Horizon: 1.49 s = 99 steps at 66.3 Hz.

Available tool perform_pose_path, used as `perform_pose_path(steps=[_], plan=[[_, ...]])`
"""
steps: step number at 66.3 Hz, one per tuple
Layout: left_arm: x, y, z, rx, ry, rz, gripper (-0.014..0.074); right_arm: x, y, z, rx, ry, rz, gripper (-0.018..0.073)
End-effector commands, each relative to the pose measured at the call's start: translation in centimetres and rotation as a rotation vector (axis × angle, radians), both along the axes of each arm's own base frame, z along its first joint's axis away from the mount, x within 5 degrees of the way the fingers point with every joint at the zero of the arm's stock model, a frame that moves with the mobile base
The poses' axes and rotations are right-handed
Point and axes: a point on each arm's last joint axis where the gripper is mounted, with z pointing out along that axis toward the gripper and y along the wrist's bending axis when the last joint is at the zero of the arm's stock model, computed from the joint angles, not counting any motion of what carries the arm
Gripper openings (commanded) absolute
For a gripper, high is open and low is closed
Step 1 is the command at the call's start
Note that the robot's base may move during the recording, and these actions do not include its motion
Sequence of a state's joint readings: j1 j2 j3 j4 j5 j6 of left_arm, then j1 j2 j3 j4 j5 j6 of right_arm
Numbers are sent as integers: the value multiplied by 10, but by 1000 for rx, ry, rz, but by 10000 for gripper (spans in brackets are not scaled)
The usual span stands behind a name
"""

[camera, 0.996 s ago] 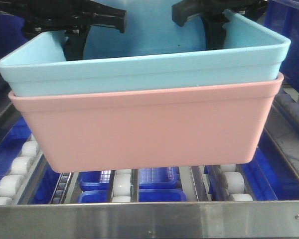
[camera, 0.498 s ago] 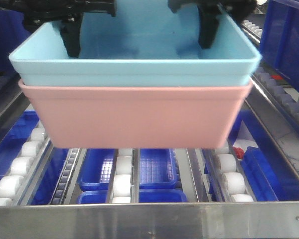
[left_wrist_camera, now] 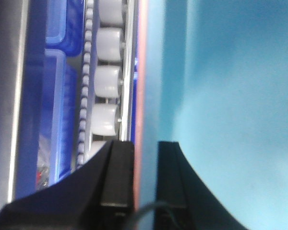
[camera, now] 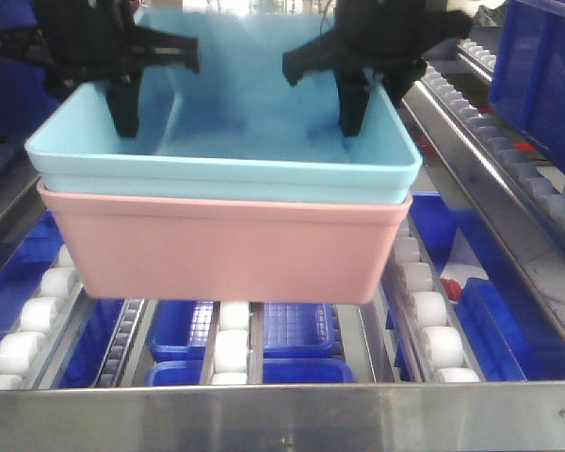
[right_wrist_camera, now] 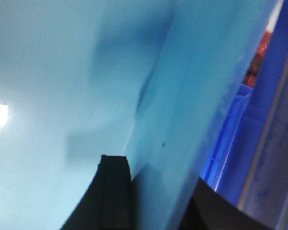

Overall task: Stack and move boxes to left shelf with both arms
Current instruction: 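Open both grippers and lift them out of the light-blue bin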

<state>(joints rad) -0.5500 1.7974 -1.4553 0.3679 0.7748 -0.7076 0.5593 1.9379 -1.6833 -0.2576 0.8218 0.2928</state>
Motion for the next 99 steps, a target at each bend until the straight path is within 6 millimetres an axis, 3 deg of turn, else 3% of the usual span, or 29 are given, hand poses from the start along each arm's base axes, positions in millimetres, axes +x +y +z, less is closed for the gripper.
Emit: perform_pose_path(steps=[1, 12, 25, 30, 35, 46, 51, 55, 64, 84, 99], plan=[[5, -21, 37, -194, -207, -79, -3, -6, 19, 37, 155, -141, 74, 56], [10, -23, 21, -165, -162, -69, -1, -3, 20, 30, 133, -132, 75, 56], [10, -23, 21, -165, -164, -71, 2, -3, 19, 30, 117, -136, 76, 61], [10, -23, 21, -165, -164, -71, 18, -3, 18, 30, 112, -129, 75, 116], [10, -23, 22, -160, -165, -76, 86, -4, 18, 29, 108, -122, 72, 236], [8, -21, 20, -145, -140, -64, 388, -6, 16, 29, 96, -102, 65, 560], [7, -19, 19, -129, -118, -54, 537, -6, 15, 28, 86, -89, 61, 616], [5, -17, 19, -113, -97, -43, 602, -7, 15, 29, 80, -80, 57, 617], [2, -13, 26, -80, -55, -11, 591, -8, 13, 37, 67, -66, 46, 613], [-8, -4, 74, -82, -109, -14, 591, -13, 7, 59, 63, -87, 34, 613], [-24, 5, 97, -93, -136, -10, 591, -25, -2, 87, 86, -147, 33, 613]])
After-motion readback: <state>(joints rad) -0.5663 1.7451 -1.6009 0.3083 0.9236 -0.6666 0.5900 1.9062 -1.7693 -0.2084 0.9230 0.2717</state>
